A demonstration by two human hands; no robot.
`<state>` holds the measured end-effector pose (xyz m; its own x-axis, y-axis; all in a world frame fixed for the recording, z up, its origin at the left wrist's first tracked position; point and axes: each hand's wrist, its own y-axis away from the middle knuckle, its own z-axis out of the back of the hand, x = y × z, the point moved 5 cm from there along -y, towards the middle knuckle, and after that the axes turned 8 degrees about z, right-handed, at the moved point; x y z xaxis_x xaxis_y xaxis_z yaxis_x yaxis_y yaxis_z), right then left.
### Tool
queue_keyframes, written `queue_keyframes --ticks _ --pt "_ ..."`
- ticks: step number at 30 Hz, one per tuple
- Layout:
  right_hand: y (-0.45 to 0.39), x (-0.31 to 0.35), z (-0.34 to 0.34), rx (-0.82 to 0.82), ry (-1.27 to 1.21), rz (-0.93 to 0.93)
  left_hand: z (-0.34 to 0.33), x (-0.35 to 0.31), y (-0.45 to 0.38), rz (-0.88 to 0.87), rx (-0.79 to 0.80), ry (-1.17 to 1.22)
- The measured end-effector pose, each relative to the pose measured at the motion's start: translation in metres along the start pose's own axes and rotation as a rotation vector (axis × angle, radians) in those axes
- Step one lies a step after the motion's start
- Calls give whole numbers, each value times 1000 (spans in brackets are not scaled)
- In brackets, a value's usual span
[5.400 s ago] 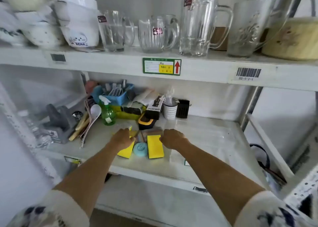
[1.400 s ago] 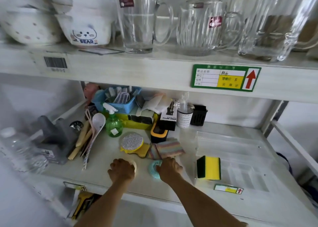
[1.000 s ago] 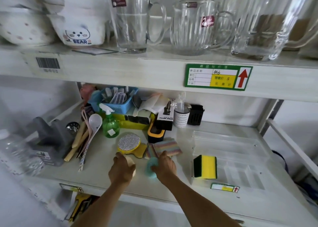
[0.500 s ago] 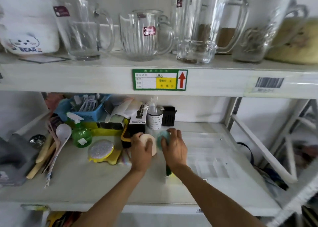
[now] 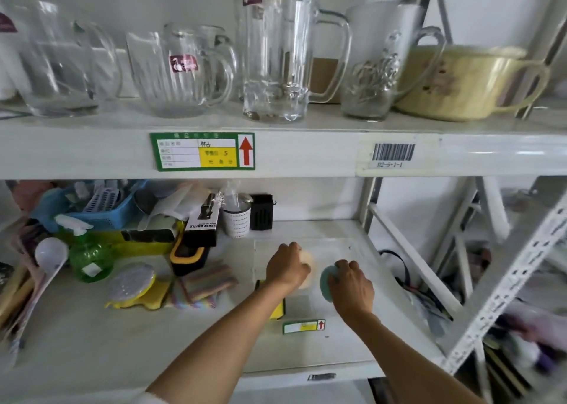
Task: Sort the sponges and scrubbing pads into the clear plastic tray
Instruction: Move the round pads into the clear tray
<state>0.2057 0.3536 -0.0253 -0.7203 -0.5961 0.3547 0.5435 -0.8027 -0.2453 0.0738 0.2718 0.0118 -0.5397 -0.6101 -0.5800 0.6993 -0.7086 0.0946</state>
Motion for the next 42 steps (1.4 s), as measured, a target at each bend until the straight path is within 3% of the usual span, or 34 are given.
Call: queue_keyframes --ticks 10,22,26,30,36,42 --pt "1 -7 -20 170 253 86 -30 -2 -5 2 -39 -480" --pt "-3 -12 -27 204 387 57 -42 9 -2 6 -34 -733" --pt "-5 -10 -24 187 421 22 -39 14 -4 8 -37 -666" --pt "-12 14 -10 39 383 78 -20 20 -6 -14 -149 -408" --pt "-29 102 -7 -130 136 295 26 57 -3 -35 -442 -168" --pt "-15 198 -35 -80 -60 499 71 127 3 97 -536 -89"
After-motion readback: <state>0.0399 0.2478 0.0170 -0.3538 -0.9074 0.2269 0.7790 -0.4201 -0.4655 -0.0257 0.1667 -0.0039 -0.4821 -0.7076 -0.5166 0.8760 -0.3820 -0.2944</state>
